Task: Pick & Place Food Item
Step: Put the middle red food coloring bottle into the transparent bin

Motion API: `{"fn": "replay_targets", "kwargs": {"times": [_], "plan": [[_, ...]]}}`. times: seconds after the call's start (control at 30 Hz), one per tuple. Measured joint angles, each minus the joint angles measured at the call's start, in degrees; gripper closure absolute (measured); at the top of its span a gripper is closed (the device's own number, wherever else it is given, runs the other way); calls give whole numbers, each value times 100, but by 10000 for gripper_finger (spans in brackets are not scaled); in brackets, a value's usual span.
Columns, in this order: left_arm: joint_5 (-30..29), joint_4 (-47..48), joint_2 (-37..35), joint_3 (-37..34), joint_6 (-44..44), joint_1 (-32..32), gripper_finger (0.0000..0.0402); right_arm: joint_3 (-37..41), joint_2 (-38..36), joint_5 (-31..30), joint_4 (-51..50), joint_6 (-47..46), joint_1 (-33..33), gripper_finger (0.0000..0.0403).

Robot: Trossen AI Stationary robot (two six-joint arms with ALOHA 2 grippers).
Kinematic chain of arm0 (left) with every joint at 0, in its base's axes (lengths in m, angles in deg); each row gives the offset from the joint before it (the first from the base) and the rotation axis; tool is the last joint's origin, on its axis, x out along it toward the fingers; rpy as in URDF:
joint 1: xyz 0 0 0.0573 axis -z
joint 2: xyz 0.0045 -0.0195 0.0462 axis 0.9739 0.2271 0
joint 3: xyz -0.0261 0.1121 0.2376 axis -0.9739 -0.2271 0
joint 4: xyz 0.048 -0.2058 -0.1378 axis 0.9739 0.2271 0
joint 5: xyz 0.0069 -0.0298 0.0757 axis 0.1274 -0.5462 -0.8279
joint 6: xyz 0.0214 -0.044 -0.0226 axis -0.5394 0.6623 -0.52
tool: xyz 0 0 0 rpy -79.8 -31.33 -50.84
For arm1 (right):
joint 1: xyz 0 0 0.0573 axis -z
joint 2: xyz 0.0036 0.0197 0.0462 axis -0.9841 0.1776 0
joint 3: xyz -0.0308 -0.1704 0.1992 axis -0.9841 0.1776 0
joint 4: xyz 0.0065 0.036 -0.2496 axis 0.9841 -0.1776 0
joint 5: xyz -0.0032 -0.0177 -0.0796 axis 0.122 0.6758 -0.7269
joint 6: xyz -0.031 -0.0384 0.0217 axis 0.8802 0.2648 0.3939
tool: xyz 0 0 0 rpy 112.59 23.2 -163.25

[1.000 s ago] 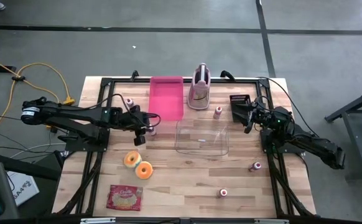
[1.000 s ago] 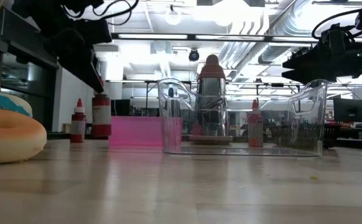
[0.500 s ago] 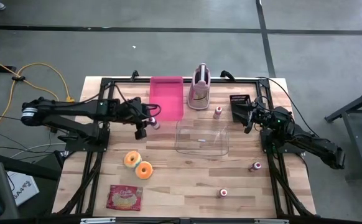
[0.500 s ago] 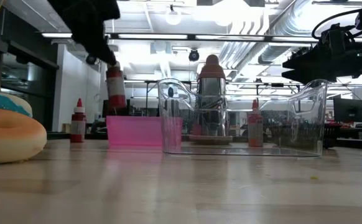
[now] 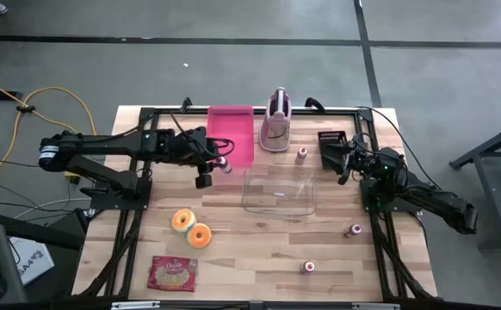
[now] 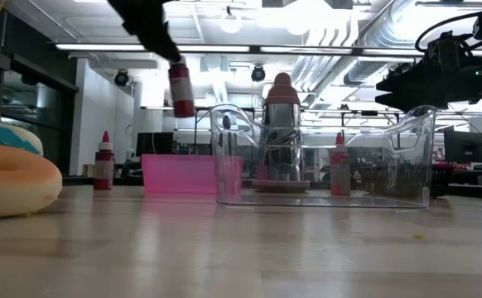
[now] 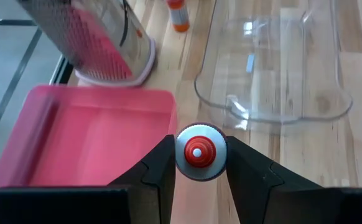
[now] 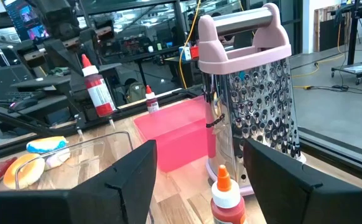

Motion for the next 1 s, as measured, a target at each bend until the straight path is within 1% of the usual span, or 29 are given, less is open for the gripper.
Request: {"fn": "replay_targets", "kwargs": {"times": [0.23, 0.43, 0.6, 0.7, 1.0], "plan": [[27, 3, 820, 800, -150, 0, 292, 2, -1, 0, -1, 0, 0, 176], [334, 20, 1596, 1477, -281, 2, 292, 0, 0, 0, 0, 0, 2, 176], [389, 91, 2029, 1950, -409, 116, 292, 0, -2, 0, 1, 0, 2, 176], [409, 93, 2191, 2102, -443, 223, 292, 1, -1, 0, -1, 0, 0, 176], [379, -13, 2686, 2110, -287, 476, 292, 1, -1, -1, 0, 0, 1, 176]]}}
